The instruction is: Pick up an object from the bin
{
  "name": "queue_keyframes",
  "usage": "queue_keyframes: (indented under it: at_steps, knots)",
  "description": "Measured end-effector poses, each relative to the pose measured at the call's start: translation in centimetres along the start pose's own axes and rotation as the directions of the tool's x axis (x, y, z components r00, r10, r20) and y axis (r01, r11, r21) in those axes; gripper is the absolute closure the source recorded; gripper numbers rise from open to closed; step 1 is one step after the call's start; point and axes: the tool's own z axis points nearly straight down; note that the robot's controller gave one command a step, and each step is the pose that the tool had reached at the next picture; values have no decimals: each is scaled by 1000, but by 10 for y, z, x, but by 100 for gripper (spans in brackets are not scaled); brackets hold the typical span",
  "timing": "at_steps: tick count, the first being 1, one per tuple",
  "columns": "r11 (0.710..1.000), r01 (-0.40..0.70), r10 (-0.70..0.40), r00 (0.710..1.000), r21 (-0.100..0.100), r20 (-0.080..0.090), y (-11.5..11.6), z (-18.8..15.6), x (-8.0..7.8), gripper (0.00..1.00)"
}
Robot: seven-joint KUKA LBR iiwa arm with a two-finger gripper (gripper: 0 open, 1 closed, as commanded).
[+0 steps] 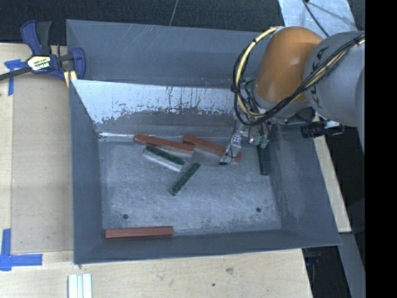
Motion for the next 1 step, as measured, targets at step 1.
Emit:
queue_keyframes:
  at_steps: [1]
  knots:
    - [997,73,-73,997,4,-13,-2,69,4,0]
